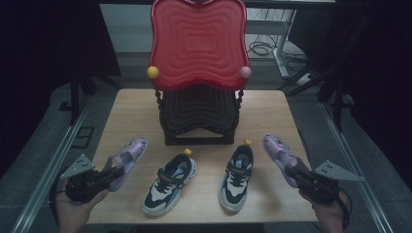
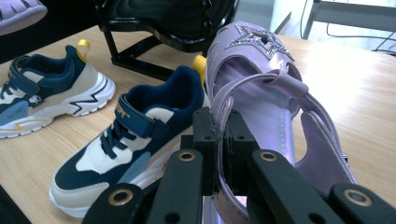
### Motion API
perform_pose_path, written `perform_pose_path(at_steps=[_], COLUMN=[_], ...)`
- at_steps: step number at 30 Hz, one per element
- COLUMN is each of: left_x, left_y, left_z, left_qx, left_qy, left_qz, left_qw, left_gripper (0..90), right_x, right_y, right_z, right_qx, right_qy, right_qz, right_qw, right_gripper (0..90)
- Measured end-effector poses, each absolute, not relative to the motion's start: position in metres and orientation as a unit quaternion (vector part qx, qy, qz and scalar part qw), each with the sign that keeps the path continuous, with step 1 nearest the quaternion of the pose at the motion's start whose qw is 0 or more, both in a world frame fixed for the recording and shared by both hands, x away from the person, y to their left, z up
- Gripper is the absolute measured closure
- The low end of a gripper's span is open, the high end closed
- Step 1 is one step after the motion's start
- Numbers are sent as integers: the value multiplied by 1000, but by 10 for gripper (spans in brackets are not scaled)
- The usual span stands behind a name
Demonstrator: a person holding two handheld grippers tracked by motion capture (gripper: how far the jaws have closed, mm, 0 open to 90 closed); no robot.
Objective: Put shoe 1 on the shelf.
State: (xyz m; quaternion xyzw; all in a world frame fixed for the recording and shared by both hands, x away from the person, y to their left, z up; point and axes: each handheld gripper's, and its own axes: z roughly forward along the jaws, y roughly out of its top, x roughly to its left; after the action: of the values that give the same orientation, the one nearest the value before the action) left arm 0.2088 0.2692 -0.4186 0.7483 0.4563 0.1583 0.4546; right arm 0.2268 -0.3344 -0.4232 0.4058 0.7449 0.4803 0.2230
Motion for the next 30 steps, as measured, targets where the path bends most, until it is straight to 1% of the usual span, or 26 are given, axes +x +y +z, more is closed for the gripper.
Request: perform_pose_path(at_steps=[10,30], left_x=[217,235], left_y=[253,224], left_z=[-409,-399], left_qx=[756,770], left_qy=[433,402], left_qz=[154,143], left_qw=[465,475], left_gripper=[866,866], right_x=[235,259], right_y=[-313,-273], right_z=[-412,-404], right_qx=[374,338], right_qy=[753,763], right_qz=[497,515], right_qw=[216,196], right_gripper=[861,861])
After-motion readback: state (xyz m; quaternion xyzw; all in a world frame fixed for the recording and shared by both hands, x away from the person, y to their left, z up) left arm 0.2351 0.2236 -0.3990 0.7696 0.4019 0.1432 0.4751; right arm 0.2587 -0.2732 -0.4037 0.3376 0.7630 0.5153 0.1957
